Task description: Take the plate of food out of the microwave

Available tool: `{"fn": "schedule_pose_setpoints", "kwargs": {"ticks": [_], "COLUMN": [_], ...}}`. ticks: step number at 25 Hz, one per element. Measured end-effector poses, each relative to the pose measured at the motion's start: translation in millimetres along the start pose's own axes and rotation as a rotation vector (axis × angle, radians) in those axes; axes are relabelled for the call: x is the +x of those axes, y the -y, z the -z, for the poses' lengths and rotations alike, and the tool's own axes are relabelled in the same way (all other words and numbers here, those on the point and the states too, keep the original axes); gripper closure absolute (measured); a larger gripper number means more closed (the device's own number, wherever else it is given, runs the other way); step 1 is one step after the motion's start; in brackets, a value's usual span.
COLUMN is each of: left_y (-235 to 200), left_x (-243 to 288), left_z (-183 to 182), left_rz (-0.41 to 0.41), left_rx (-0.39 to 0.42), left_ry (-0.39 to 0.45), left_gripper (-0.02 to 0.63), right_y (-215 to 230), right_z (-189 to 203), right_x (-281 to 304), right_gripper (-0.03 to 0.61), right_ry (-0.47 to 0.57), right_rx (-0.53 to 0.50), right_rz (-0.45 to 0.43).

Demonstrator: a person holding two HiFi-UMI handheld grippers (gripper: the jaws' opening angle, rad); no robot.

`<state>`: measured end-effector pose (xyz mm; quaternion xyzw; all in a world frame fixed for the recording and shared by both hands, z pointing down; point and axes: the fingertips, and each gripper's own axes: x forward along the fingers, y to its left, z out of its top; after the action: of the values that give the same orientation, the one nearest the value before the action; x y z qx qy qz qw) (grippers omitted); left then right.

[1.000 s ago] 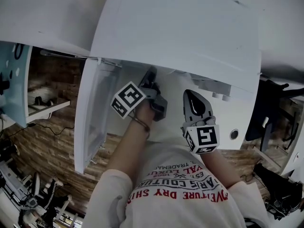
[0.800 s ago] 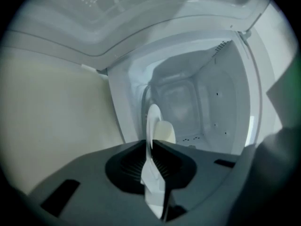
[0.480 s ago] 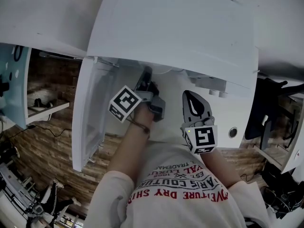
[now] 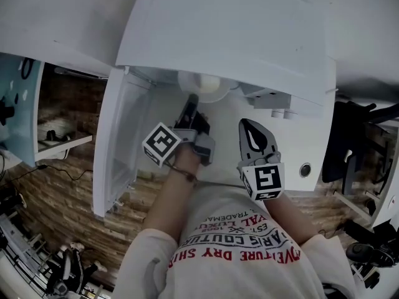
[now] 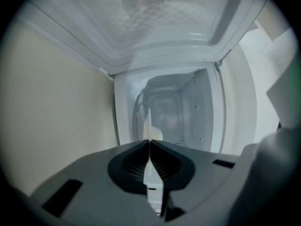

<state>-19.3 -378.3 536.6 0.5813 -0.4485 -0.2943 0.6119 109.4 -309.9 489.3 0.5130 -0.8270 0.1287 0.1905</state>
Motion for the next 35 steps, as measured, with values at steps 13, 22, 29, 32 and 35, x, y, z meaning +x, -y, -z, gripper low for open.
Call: {"fn": "schedule_pose_setpoints", "kwargs": {"ticks": [13, 22, 29, 32, 35], "left_y": [30, 65, 106, 124, 139], "left_x": [-75, -133, -159, -165, -167], "left_z": [27, 31, 31, 29, 27], "left_rz": [0.102, 0.162, 0.249, 0.286, 0.321], "left_rx": [-0.022, 0.003, 0.031, 0.044, 0.062], "left_ry": [-0.048, -0.072, -0.065, -0.062, -0.068], "left_gripper": [0.598, 0.598, 0.598, 0.598, 0.598], "right_y": [-14, -9, -5, -5, -7], "right_z": [-7, -22, -50, -64, -75], "right_x": [-34, -59, -80, -86, -88], "right_gripper": [0.575, 0.575, 0.575, 0.575, 0.575], "right_ry": [0.048, 0.108, 0.224, 0.267, 0.293], "right_rx": [-0.008, 0.001, 0.023, 0.027, 0.025], "right_rz": [-0.001, 0.045, 0.087, 0.092, 0.093]}}
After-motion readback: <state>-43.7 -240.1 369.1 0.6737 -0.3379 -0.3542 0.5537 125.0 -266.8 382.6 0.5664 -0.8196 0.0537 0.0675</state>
